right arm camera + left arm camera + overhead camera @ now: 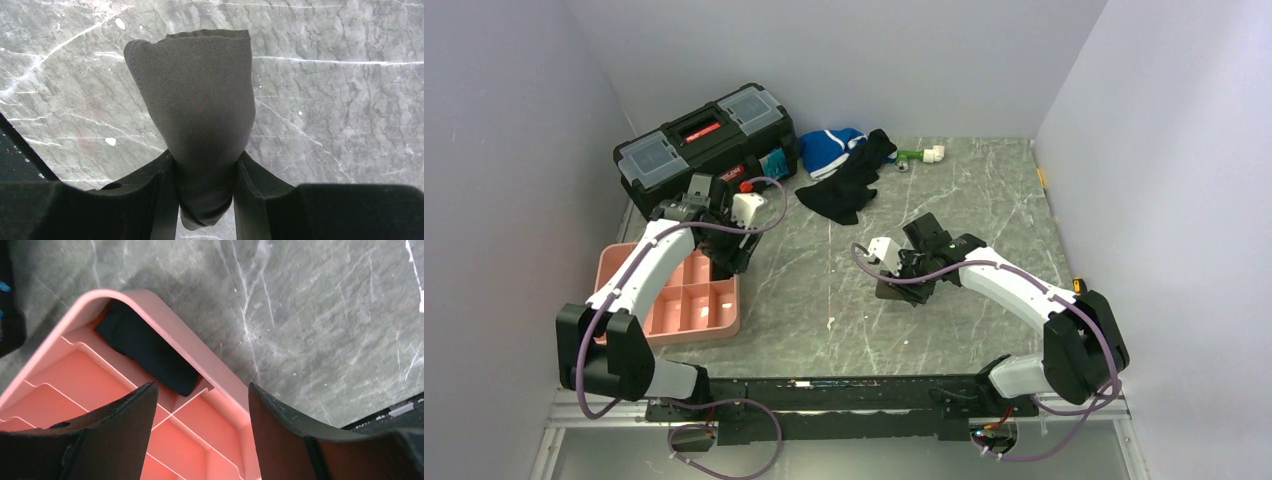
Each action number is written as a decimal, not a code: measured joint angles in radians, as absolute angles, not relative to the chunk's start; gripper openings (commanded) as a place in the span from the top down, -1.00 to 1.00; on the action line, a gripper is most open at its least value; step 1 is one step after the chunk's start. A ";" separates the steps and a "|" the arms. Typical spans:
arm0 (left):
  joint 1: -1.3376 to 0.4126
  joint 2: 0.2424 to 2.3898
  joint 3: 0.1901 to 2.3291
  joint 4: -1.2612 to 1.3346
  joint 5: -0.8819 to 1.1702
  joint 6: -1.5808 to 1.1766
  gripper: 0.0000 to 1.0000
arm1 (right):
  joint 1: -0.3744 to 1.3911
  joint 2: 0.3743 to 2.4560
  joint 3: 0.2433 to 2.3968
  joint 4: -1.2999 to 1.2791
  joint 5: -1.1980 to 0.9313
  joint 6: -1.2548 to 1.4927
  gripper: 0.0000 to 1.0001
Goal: Roll the underwear
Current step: Move the storage box to the center of the board.
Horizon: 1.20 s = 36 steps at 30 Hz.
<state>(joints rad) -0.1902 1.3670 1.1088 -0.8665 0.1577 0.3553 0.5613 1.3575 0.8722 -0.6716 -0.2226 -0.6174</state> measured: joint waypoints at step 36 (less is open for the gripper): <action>-0.445 1.845 1.389 -0.767 0.627 -0.007 -0.30 | 0.403 1.362 0.868 -0.672 -0.220 -0.617 1.00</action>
<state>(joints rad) -0.4450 1.8450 1.3891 -0.7666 0.6273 -0.0071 0.4030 1.3621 0.8680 -0.6716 -0.2195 -0.6174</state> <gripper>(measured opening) 0.648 0.386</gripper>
